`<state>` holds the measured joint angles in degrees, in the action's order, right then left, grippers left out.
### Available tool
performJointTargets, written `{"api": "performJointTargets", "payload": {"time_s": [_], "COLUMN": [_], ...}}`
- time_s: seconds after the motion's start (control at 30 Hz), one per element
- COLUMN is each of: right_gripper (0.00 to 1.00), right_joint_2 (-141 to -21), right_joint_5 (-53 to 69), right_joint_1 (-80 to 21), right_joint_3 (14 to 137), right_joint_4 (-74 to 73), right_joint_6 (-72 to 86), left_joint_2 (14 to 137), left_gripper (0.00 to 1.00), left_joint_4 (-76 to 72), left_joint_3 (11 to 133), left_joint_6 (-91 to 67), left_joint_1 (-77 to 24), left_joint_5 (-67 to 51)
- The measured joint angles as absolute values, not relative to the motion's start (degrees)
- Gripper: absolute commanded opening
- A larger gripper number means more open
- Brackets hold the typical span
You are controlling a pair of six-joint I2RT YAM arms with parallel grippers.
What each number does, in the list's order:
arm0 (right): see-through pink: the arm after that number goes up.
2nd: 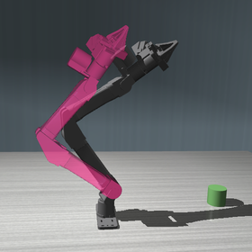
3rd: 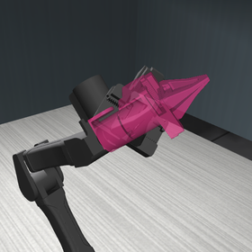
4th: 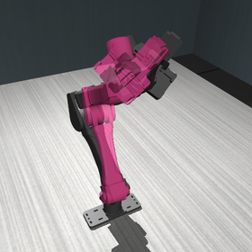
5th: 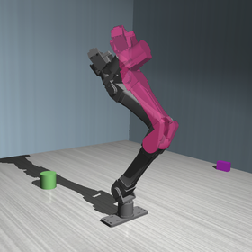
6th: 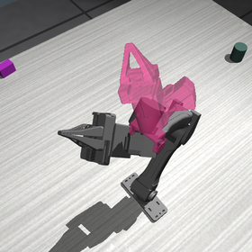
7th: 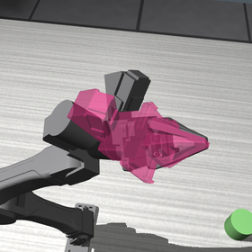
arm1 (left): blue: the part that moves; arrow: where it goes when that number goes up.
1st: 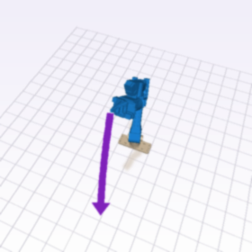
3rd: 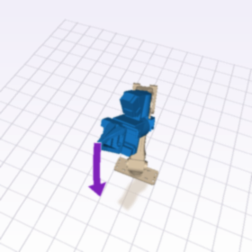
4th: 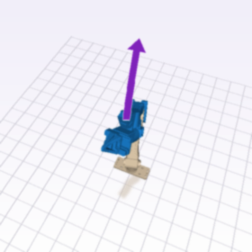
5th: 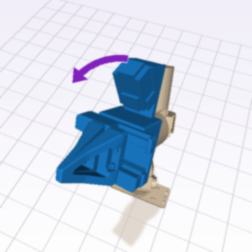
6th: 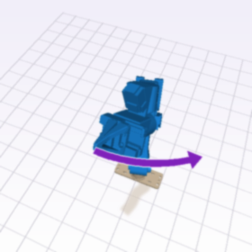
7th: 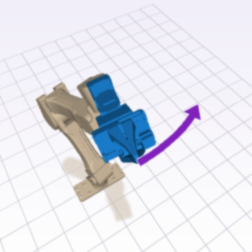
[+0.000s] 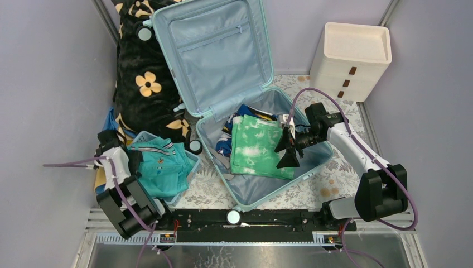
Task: Open, take out, and arrange the luggage
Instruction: Adjust the clothes in the bin.
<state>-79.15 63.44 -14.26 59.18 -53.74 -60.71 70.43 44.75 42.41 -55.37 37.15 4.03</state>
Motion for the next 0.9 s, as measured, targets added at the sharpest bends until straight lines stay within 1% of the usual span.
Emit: {"api": "performJointTargets", "payload": {"time_s": [0.07,0.13,0.2,0.3,0.33,0.37,0.53,0.7,0.9], "right_gripper": [0.86,0.86,0.86,0.86,0.86,0.86,0.86,0.86,0.86], "right_joint_2": [-79.18,-79.35,-79.53,-79.55,-79.57,-79.57,-79.57,-79.64,-79.88], "right_joint_5": [63.44,63.42,63.18,62.94,62.85,62.67,62.41,62.41,62.41], "right_joint_1": [-14.24,-14.24,-14.24,-14.24,-14.24,-14.24,-14.24,-14.24,-14.24], "right_joint_3": [59.18,59.18,59.18,59.18,59.18,59.18,59.18,59.18,59.18], "right_joint_4": [-53.71,-53.71,-53.71,-53.65,-53.60,-53.52,-53.52,-53.56,-53.84], "right_joint_6": [-60.69,-60.69,-60.69,-60.69,-60.69,-60.69,-60.69,-60.82,-61.52], "left_joint_2": [68.64,66.37,64.73,63.79,63.57,63.29,59.68,54.89,56.58], "left_gripper": [0.64,0.60,0.46,0.17,0.11,0.07,0.06,0.06,0.06], "left_joint_4": [46.87,48.07,49.32,51.27,51.64,52.14,55.81,62.65,65.41], "left_joint_3": [44.77,47.51,50.39,53.82,54.17,54.04,48.18,47.20,42.52], "left_joint_6": [-54.43,-54.15,-53.80,-52.86,-52.40,-51.92,-53.58,-56.80,-59.07], "left_joint_1": [35.81,33.43,30.76,26.61,25.89,23.33,16.56,9.78,6.76], "left_joint_5": [3.81,3.31,2.90,2.35,2.33,2.11,1.74,3.07,2.94]}}
